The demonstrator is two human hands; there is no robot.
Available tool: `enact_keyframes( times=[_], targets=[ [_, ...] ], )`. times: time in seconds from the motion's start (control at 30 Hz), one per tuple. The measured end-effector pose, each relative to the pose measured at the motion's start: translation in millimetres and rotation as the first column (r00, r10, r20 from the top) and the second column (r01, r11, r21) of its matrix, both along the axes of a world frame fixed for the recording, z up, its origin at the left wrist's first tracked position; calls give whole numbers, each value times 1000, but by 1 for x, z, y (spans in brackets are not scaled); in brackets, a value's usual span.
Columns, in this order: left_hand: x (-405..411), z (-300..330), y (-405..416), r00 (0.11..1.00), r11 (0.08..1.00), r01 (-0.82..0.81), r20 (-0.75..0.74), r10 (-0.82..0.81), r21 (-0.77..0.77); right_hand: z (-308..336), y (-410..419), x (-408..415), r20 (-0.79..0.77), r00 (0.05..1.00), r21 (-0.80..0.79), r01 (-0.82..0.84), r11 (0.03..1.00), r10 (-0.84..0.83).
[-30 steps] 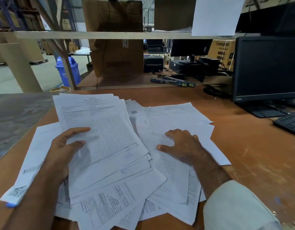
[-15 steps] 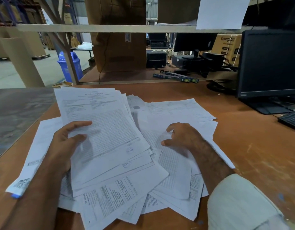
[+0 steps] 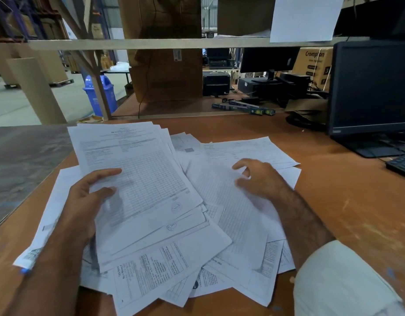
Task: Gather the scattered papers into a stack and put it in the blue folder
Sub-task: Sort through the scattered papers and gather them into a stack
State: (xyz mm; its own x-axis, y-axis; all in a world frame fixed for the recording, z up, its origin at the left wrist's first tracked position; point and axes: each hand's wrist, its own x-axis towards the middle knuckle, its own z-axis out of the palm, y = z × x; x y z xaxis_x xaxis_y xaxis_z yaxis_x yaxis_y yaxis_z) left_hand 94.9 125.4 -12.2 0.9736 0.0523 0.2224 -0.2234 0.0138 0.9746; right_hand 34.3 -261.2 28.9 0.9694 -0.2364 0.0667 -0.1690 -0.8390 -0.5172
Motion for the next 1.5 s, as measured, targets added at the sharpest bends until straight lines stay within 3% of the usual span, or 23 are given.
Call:
enact_keyframes(
  times=[0.07,0.13,0.2,0.27,0.37,0.47,0.57,0.63,0.7,0.77,0.87,0.9,0.93,1.0,1.03,1.07,1.13,1.27,1.4,1.5],
  targets=[
    [1,3,1,1000,999,-11,-6,11,-40,6,-11,-4,54,993,47,106,993,-109],
    [0,5,0,1000,997,-13,-11,12,-79,5,-22,-9,-27,989,-22,147,989,-148],
    [-2,4,-5,1000,999,24,-16,-25,-44,1,-28,-13,-145,982,-18,117,993,-118],
    [-4,-1,-10,994,995,101,-36,-100,9,0,-29,-15,-176,983,115,68,991,-47],
    [-3,-8,-13,986,986,154,-73,-149,62,-4,-31,-13,-119,987,280,-69,958,106],
    [-1,-11,-11,984,981,173,-66,-167,84,-12,-32,-8,-109,977,312,-142,939,184],
    [0,-10,-11,985,985,160,-71,-156,61,-1,-26,-14,98,979,341,-201,919,178],
    [-1,-10,-10,988,989,141,-73,-137,52,17,-24,-22,362,929,566,-290,772,84],
    [-2,-11,-11,989,990,129,-76,-124,54,31,-23,-31,515,855,783,-441,438,-59],
    [-3,-11,-14,989,990,129,-86,-123,60,37,-22,-37,558,818,824,-526,209,-141],
    [-5,-7,-21,988,987,143,-74,-137,78,29,-19,-32,547,827,836,-530,144,-130],
    [-7,-4,-24,988,985,147,-58,-142,94,24,-16,-28,497,862,864,-480,152,-104],
    [-9,-1,-28,988,982,153,-44,-149,106,15,-14,-22,439,896,875,-409,260,-68],
    [-15,4,-35,985,980,172,-23,-170,104,-9,-11,-9,327,944,650,-256,716,41],
    [-17,5,-37,984,978,180,-19,-179,101,-20,-9,-5,246,967,449,-171,877,63],
    [-17,6,-39,982,977,189,-21,-188,99,-25,-6,-2,192,980,304,-113,946,55],
    [-18,8,-39,980,976,196,-30,-194,97,-24,-2,-4,178,983,270,-93,958,45],
    [-23,14,-47,991,987,134,16,-136,83,-14,19,-11,220,960,283,-230,931,170],
    [-36,23,-56,979,977,198,31,-201,77,-22,53,-6,293,913,153,-339,928,285],
    [-36,27,-60,995,972,100,-1,-102,214,-28,69,2,342,904,89,-302,949,256]
  ],
)
